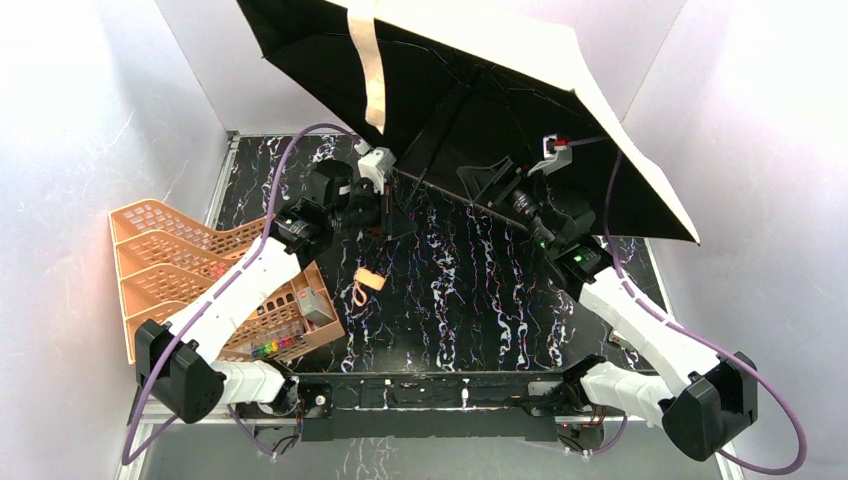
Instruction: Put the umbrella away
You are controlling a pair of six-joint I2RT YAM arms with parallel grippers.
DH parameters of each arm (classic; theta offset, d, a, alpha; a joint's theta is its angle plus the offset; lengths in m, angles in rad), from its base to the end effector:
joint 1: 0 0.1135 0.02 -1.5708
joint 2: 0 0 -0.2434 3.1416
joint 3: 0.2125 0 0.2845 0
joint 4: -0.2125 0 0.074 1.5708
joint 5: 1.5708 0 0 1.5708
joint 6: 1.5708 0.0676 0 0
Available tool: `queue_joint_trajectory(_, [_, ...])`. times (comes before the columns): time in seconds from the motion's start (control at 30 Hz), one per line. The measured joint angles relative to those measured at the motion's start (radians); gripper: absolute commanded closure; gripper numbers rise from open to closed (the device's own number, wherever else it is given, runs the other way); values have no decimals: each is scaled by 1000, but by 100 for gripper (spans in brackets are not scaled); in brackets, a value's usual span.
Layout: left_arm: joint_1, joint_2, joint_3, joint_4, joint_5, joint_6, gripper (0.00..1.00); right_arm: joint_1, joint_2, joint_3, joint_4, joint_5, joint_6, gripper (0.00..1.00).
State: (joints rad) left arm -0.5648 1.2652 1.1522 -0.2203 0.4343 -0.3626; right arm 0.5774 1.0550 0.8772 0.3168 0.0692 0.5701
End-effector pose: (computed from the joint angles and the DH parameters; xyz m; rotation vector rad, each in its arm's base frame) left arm 0.2870 -0.2155 0.3296 0.5110 1.9448 -1.0246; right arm 0.2743 0.1731 0.3547 0.0540 1.4929 0.8881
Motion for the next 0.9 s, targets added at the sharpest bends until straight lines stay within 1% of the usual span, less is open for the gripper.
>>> queue_joint_trajectory(0.1, [0,18,-5,14,19,25,100,0,26,-8,91,15,140,16])
queue_joint_trajectory(0.23, [1,31,-40,43,40,42,100,0,108,-8,237,38,299,16])
queue_joint_trajectory(0.33, [0,37,-60,56,55,45,100,0,182,-7,319,47,375,16])
queue_joint_trajectory(0.43, [0,40,-68,56,67,45,100,0,253,13,348,51,413,18])
queue_joint_trajectory(0.6, [1,40,-75,63,76,45,100,0,342,86,373,57,441,26])
queue_joint_trajectory(0.8, [0,40,-76,63,83,44,100,0,403,142,420,58,449,44])
queue_joint_trajectory(0.9, [1,40,-77,63,84,44,100,-3,425,148,435,57,448,49])
